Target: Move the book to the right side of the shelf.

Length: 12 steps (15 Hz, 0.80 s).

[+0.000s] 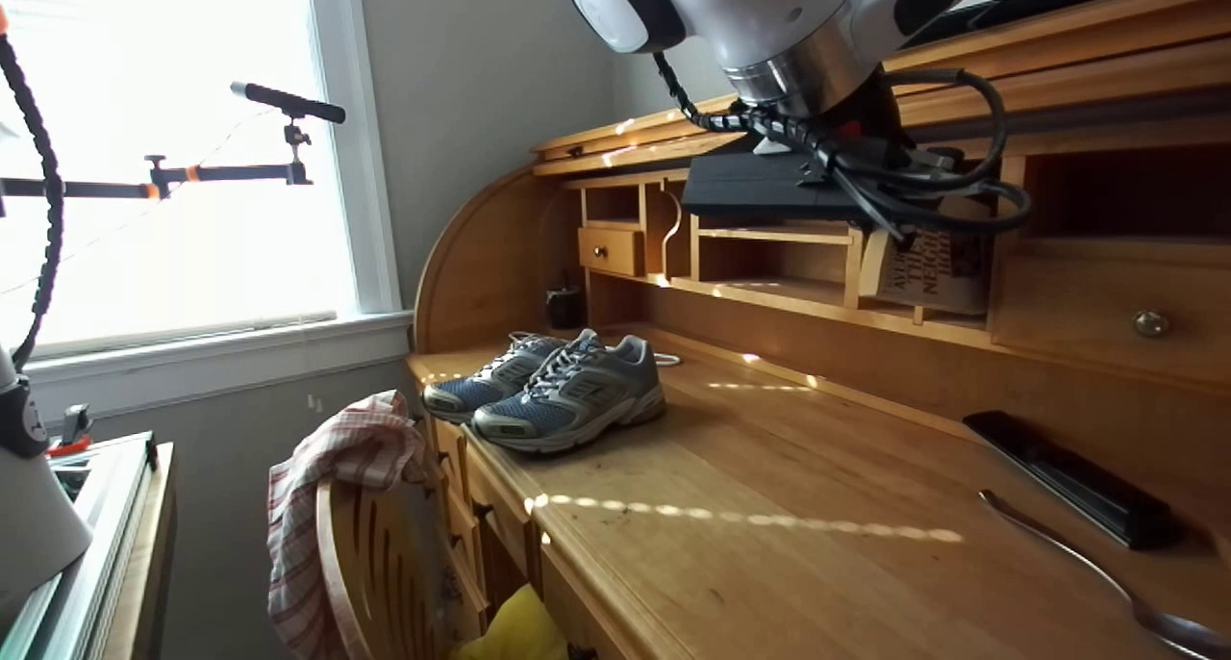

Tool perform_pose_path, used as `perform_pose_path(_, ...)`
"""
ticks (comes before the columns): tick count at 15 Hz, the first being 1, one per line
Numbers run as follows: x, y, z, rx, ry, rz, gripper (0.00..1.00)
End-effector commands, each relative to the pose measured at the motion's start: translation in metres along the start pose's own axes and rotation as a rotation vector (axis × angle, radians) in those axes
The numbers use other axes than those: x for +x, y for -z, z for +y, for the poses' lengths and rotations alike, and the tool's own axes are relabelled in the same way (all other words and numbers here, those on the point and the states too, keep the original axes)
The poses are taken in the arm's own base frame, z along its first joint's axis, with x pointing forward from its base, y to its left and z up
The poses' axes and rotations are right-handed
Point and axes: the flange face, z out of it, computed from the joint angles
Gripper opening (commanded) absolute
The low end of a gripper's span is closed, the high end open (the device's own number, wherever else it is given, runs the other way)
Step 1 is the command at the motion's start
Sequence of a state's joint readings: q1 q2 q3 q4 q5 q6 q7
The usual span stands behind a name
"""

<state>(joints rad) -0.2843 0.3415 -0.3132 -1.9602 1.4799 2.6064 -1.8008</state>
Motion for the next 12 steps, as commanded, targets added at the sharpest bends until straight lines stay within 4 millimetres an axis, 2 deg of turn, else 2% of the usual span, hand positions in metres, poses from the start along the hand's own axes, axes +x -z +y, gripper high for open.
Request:
perform_pose_path(1, 0.005, -0.019, 0.007, 0.011, 0.0, 0.022, 0.05)
perform_pose_path(12, 0.016, -0.059, 0.002, 0.027, 0.035, 0.032, 0.05)
